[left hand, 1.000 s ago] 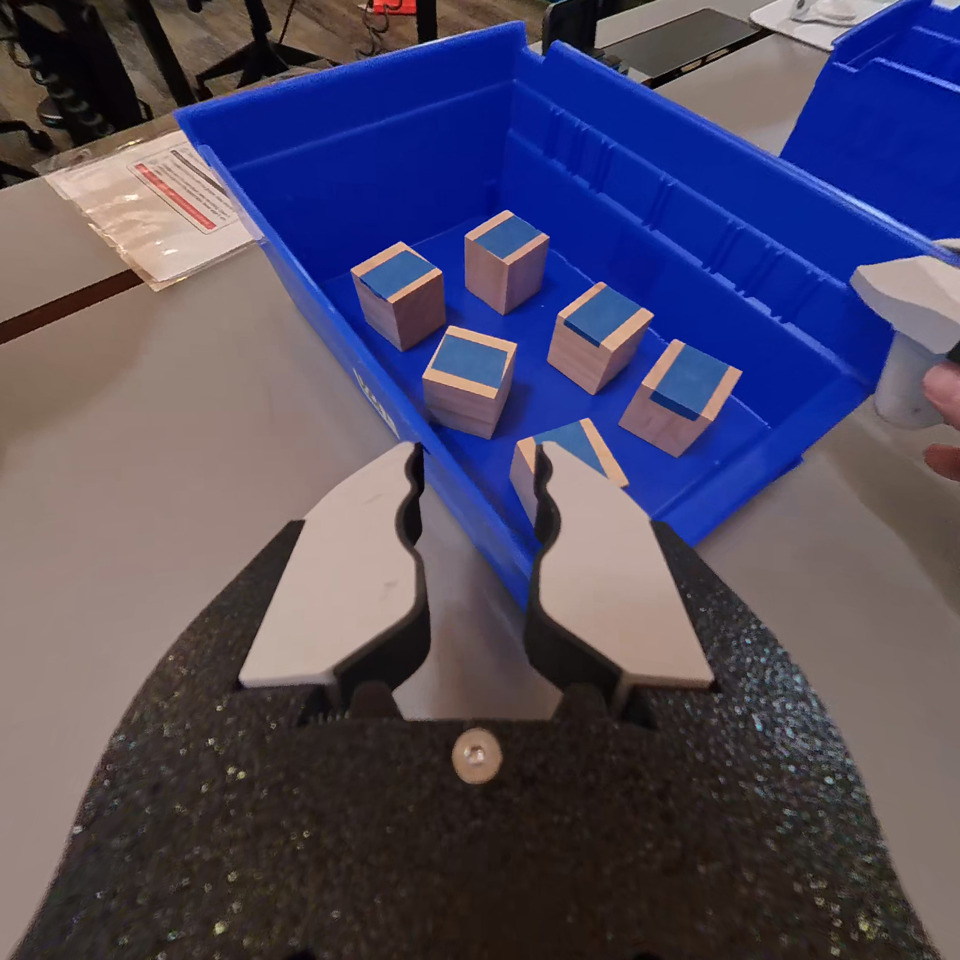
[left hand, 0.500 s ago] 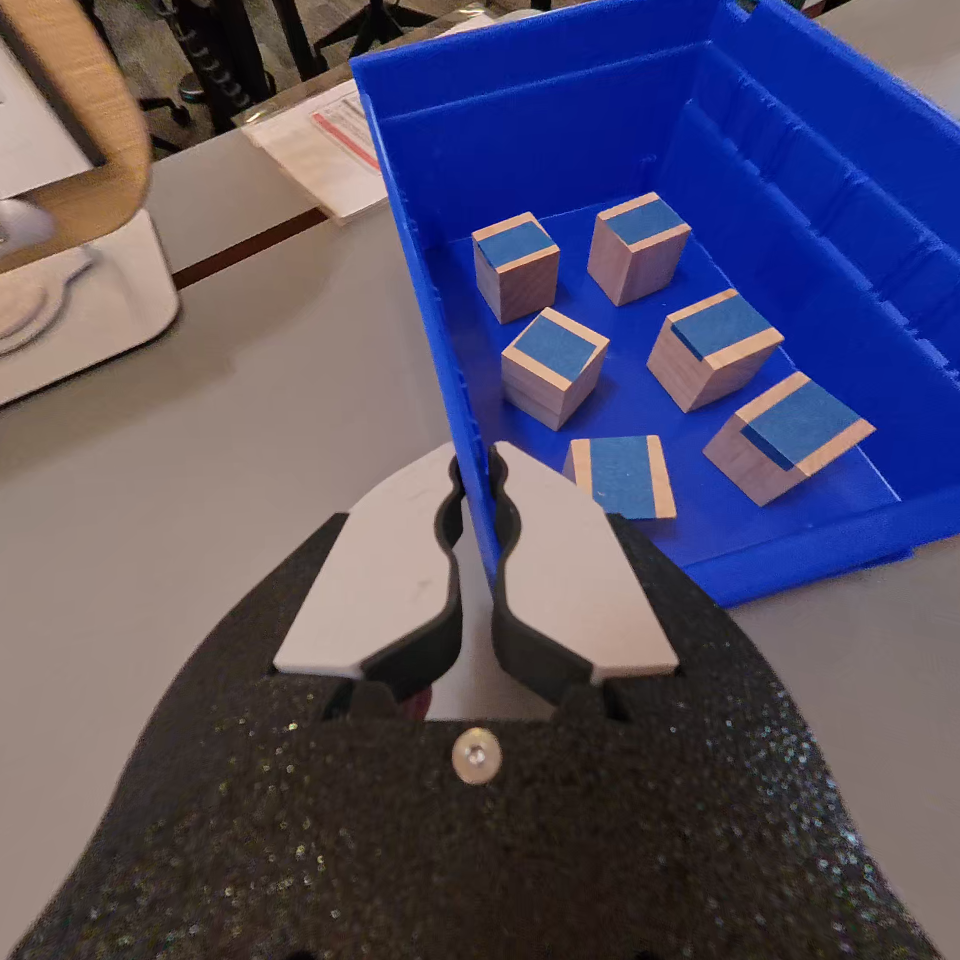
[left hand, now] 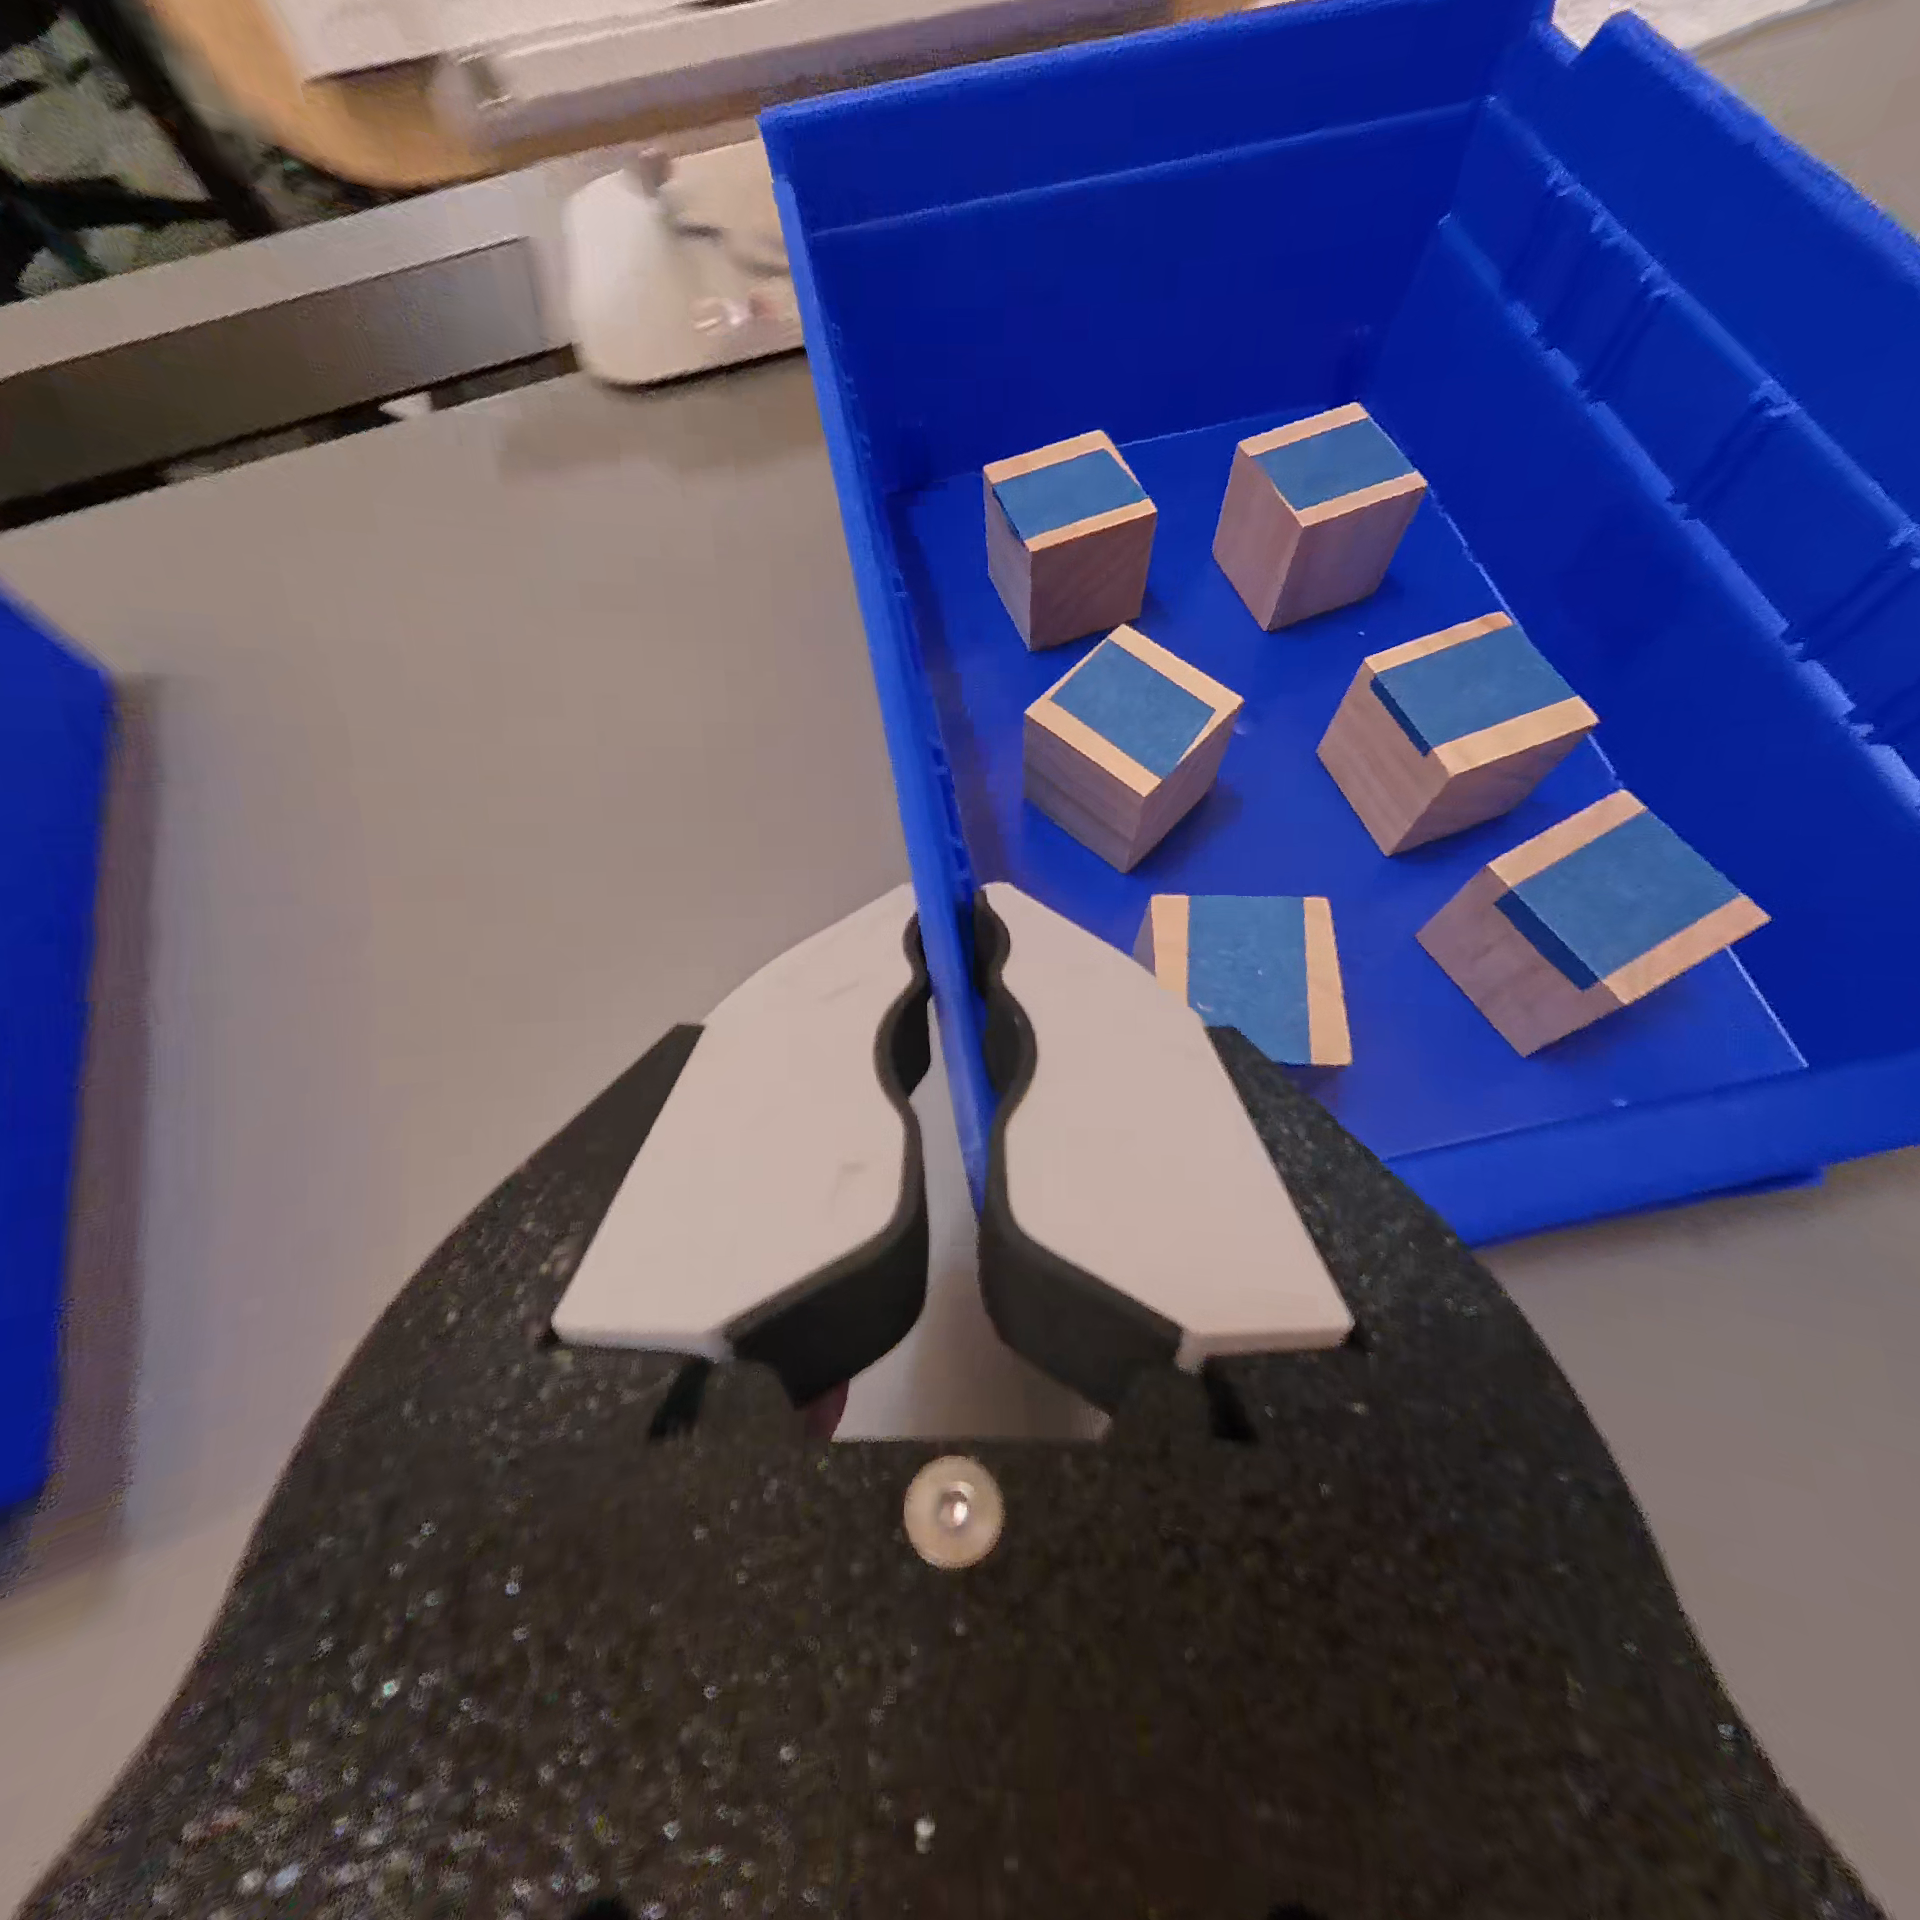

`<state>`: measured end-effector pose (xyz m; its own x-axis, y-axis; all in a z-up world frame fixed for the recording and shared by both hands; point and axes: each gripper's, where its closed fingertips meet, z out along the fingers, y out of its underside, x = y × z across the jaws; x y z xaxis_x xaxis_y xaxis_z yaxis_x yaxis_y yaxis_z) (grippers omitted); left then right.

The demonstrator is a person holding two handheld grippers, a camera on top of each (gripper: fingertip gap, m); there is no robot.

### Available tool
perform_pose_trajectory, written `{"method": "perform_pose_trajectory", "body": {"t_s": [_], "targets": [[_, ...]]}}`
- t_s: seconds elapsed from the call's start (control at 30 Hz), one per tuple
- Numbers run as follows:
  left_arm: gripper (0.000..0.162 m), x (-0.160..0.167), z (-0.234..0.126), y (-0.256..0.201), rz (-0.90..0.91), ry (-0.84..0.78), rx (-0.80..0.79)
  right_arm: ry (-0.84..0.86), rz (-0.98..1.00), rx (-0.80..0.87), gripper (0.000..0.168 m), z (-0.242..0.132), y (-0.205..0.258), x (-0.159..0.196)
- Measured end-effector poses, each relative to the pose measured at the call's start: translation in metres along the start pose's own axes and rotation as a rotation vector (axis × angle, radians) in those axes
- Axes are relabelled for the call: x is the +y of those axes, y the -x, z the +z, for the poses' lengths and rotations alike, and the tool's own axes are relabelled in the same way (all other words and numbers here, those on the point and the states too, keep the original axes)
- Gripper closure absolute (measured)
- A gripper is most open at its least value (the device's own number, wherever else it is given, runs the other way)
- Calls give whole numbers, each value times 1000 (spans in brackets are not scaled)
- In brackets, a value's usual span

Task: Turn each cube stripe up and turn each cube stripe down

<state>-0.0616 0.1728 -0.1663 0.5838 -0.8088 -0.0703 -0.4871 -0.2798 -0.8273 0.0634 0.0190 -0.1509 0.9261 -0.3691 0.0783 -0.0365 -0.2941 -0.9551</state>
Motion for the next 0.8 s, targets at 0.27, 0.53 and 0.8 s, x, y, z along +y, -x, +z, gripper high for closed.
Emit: {"method": "perform_pose_trajectory", "body": {"t_s": [0.27, 0.53, 0.8], "targets": [[158, 35, -40, 121, -91, 8, -133, -9, -71, -169, 158, 41, 121, -21], [152, 41, -43, 150, -142, -10, -74, 29, -129, -256, 152, 48, 153, -27], [129, -1, -111, 192, -177, -111, -19, -8, -249, -519, 109, 38, 204, -117]]}}
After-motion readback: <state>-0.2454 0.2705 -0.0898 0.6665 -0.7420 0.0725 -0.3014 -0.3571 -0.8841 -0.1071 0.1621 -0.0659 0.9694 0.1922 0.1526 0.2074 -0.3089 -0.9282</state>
